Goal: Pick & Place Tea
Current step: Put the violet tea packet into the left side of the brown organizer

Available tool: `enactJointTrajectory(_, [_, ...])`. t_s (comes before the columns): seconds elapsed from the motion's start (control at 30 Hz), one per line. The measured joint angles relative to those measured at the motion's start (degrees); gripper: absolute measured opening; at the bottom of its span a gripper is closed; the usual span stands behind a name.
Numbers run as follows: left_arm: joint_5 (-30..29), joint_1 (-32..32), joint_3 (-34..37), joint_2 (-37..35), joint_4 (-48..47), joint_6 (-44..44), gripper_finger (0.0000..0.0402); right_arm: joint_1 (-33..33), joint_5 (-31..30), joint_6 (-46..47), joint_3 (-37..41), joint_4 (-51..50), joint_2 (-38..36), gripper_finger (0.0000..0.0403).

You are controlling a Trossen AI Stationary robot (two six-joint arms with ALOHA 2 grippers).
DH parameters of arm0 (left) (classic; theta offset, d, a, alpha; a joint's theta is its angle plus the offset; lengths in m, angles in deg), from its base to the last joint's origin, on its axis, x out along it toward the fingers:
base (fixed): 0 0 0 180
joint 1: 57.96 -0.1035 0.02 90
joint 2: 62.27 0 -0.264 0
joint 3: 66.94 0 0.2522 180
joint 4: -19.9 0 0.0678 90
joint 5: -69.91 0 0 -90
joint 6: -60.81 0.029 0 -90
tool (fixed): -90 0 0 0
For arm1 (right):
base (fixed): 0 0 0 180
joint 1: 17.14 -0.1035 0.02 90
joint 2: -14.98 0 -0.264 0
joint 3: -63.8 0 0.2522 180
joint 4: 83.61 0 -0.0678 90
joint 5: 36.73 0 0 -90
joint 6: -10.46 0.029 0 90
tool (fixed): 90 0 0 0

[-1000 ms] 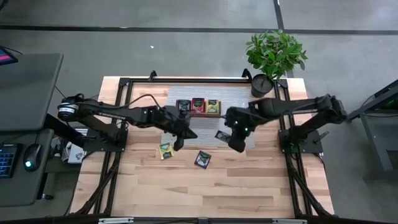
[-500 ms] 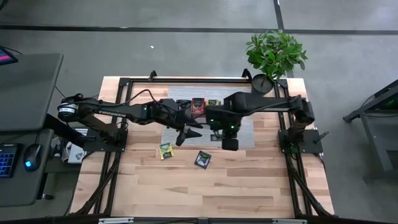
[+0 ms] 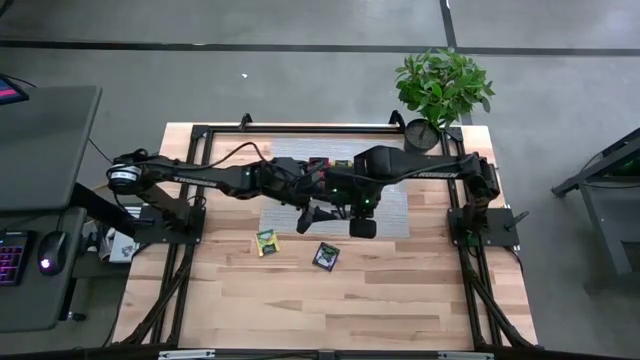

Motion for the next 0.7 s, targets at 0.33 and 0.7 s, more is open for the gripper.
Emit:
enactJointTrajectory(0.33, [0.8,0.0,-0.72,3.29,-0.43,-0.64,0.0252,-0.02,-0.65,0.44,0.02,1.1,-0.02,0.0])
enactJointTrajectory(0.7, [-0.14,-0.04,-0.72,3.45,-0.58,-1.72,0.0222,-0.02,-1.08,0.66,0.02,1.9,-0.02,0.0])
